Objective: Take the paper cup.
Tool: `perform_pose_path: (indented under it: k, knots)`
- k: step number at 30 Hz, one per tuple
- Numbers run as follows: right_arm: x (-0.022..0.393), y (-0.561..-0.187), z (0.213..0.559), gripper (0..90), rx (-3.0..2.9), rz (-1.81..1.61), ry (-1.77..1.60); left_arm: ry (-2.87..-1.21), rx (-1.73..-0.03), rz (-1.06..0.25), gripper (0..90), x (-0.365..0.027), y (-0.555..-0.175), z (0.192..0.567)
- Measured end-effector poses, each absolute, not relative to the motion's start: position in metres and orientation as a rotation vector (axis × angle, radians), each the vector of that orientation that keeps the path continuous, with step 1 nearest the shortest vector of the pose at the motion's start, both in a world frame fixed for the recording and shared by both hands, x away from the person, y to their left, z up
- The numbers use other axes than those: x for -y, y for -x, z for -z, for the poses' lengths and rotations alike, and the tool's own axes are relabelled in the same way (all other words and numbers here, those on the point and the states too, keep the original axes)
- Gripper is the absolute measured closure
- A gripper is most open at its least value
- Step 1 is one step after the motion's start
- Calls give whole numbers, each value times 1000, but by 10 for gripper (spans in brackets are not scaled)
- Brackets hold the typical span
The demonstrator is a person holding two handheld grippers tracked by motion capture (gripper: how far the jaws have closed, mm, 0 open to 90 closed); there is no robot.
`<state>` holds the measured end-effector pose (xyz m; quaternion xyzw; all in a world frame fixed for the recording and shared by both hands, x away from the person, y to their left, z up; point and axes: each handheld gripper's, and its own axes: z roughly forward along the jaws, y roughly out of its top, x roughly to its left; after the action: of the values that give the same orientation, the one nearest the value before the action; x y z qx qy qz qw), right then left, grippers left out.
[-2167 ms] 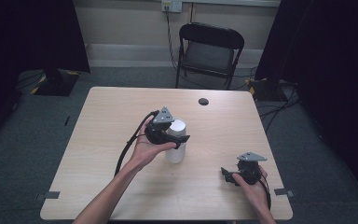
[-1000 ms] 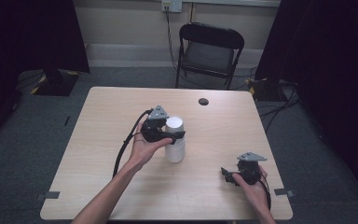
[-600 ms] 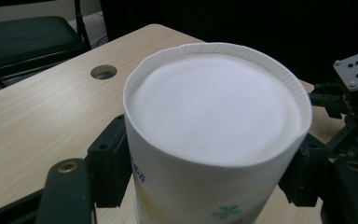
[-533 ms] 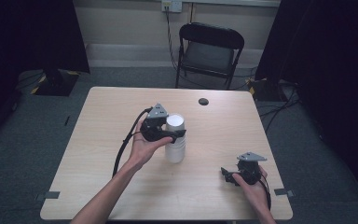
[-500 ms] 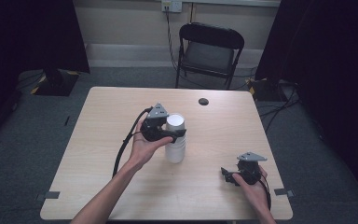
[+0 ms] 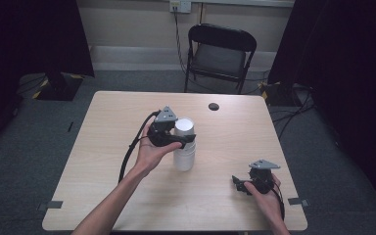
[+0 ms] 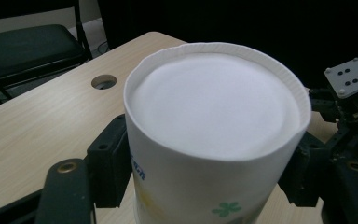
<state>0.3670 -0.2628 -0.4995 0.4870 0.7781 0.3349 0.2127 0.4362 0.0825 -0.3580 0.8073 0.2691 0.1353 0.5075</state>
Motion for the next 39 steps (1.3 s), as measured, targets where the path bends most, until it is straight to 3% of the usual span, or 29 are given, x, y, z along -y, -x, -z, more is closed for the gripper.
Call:
perform_pose_path:
  k: [29, 39]
  knots:
    - [263, -367, 499, 99, -2160, -930, -1353, -1880, -634, -365, 316, -84, -437, 324]
    - [263, -367, 499, 98, -2161, -930, -1352, -1816, -623, -400, 317, -103, -426, 306]
